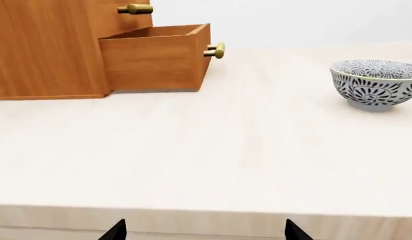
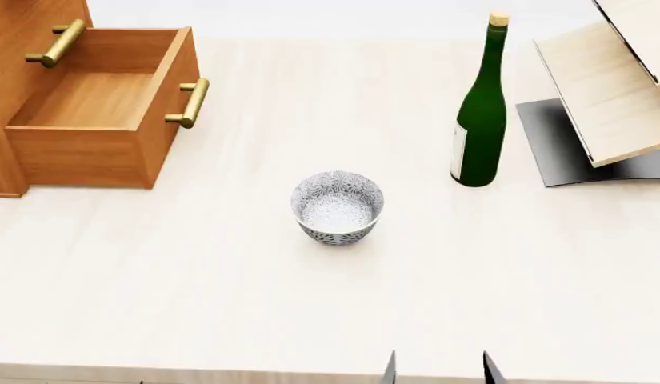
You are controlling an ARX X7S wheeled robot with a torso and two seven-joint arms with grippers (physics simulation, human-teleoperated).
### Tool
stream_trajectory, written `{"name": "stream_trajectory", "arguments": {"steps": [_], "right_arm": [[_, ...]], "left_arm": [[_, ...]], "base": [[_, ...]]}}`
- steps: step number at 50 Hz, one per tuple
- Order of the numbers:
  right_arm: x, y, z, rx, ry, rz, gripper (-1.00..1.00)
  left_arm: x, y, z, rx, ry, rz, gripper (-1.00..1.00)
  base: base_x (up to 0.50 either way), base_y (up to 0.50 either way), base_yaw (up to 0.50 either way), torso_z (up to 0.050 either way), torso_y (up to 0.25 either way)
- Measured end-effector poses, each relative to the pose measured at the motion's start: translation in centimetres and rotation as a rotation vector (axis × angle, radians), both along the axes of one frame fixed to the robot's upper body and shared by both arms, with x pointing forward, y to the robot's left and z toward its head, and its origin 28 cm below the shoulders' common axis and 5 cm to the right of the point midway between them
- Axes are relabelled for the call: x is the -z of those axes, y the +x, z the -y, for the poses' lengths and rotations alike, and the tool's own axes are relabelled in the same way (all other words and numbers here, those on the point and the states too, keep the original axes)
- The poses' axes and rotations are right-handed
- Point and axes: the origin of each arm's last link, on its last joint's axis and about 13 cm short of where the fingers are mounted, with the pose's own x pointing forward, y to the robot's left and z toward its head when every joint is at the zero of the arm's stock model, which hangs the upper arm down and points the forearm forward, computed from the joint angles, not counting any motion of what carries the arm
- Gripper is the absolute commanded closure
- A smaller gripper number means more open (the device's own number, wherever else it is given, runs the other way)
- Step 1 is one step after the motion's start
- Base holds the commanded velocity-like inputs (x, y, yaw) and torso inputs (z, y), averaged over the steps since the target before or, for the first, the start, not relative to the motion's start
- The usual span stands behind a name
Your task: Close the bottom drawer of the cabinet.
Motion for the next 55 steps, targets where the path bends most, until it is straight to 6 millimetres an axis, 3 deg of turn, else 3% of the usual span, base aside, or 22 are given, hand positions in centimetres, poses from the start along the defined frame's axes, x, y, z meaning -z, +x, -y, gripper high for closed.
{"name": "stream_trajectory", "arguments": {"steps": [15,27,55], "right_arm": [[-3.8,1.6,1.0,0.030,-0.038,0.076,-1.00],[-5.5,2.2,1.7,0.050,-0.051,0.107,-1.00],[-6.2,2.4,2.2,0.073,-0.087,0.134,-1.00]], "left_arm": [[-3.0,1.4,-1.1,-0.045,0.026,0.080,-1.00],[-3.9,1.4,-1.5,-0.062,0.034,0.109,-1.00],[-3.7,1.2,-1.7,-0.074,0.036,0.109,-1.00]], "base": [[0.00,0.00,0.00,0.000,0.000],[0.00,0.00,0.00,0.000,0.000],[0.00,0.05,0.00,0.000,0.000]]}}
